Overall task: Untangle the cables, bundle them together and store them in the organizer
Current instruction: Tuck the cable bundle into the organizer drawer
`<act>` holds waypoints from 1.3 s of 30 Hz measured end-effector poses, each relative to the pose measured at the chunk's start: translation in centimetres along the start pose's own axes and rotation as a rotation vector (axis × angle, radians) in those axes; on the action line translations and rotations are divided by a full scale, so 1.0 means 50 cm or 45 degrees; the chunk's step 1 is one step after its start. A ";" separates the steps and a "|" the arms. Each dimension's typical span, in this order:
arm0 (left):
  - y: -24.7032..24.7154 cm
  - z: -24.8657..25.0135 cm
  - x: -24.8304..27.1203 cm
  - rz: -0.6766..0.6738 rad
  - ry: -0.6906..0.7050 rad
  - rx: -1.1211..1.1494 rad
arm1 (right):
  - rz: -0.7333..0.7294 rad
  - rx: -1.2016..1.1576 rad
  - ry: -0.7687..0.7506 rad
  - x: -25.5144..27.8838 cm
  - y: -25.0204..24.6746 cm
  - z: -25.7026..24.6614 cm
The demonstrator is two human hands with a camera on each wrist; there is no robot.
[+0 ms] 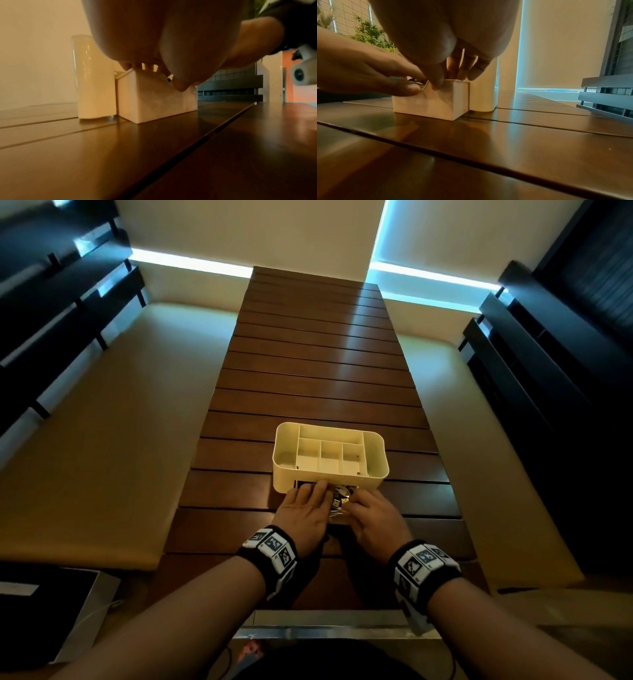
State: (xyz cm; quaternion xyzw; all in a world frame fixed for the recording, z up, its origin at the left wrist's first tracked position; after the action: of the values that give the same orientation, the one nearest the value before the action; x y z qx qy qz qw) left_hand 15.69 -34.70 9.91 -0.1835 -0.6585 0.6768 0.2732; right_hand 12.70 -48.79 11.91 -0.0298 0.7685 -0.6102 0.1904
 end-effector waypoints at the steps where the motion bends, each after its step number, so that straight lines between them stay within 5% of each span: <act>1: -0.007 -0.001 -0.001 0.025 0.015 0.022 | -0.013 0.006 -0.008 -0.004 0.002 0.001; 8: -0.138 -0.018 0.003 0.451 0.127 0.133 | 0.055 0.012 0.035 0.010 0.014 -0.001; 13: -0.148 -0.077 -0.078 0.061 -0.057 0.107 | 0.065 0.031 0.040 0.011 0.011 -0.002; 19: -0.103 -0.092 -0.087 -0.250 0.026 0.029 | 0.048 0.010 0.114 0.013 0.012 -0.006; 27: -0.086 -0.079 0.030 0.276 0.336 -0.020 | 0.035 0.016 0.135 0.014 0.020 0.001; 39: -0.048 -0.065 0.033 0.225 0.486 0.090 | -0.084 0.070 0.139 0.011 0.013 -0.002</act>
State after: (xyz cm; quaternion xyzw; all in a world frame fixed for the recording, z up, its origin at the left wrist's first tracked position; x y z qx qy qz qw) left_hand 16.69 -31.18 12.25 -0.3556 -0.5520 0.6738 0.3388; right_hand 12.29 -48.67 11.20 -0.0165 0.7593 -0.6376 0.1286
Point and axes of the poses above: each hand's wrist, its own x-axis away from the middle knuckle, its own y-axis out of the palm, z = x × y, the point moved 5 cm from there along -x, towards the middle knuckle, and after that the axes turned 3 degrees about x, right-handed, at the moved point
